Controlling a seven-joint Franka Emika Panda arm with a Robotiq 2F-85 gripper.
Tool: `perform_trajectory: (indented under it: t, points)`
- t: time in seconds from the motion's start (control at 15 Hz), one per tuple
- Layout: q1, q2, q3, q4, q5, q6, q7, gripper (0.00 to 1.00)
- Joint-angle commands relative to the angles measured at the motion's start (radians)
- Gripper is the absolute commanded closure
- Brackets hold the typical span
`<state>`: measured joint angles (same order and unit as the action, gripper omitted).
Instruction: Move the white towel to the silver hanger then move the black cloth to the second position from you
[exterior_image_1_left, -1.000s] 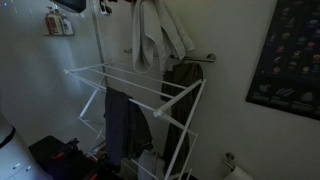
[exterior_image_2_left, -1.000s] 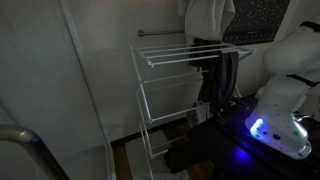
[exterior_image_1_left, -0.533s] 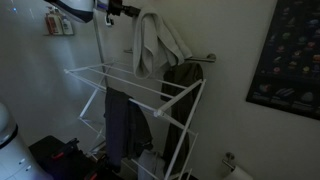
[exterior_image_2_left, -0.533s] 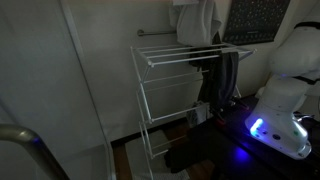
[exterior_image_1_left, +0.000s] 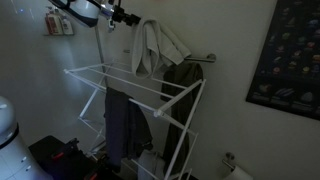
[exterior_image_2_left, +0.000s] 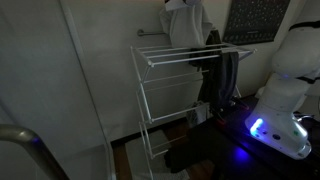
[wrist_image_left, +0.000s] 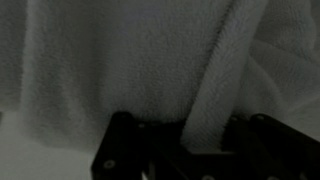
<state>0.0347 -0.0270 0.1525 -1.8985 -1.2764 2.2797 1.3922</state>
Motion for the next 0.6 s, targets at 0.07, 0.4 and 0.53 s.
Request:
perform_trajectory:
  t: [0.07,0.4,0.53]
  points:
    - [0.049,0.097,-0.007,0.170,0.075,0.021,-0.273,1.00]
    - [0.071,0.155,0.008,0.256,0.281,0.054,-0.636,1.00]
    - [0.076,0.165,0.008,0.265,0.388,0.057,-0.789,1.00]
